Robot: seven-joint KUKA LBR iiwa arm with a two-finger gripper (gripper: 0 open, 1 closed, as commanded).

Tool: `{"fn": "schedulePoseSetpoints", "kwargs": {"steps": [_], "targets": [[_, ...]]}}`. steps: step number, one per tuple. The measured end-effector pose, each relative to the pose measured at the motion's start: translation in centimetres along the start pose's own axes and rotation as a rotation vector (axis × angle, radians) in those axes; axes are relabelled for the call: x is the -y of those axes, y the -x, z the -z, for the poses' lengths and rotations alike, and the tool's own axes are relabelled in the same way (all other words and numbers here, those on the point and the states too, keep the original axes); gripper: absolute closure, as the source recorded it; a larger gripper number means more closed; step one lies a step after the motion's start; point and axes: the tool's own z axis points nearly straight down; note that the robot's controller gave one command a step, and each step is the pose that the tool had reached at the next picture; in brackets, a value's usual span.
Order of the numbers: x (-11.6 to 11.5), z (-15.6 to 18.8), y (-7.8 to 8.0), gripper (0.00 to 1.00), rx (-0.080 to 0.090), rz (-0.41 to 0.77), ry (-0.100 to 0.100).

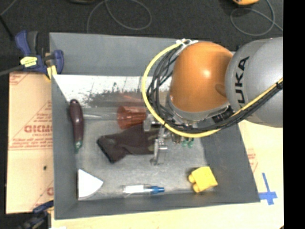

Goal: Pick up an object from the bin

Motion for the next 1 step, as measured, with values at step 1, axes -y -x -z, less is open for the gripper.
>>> {"fn": "schedulePoseSetpoints", "kwargs": {"steps": [1], "targets": [[0.00, 0.00, 0.00, 0.00, 0.000, 0.000, 0.000]]}}
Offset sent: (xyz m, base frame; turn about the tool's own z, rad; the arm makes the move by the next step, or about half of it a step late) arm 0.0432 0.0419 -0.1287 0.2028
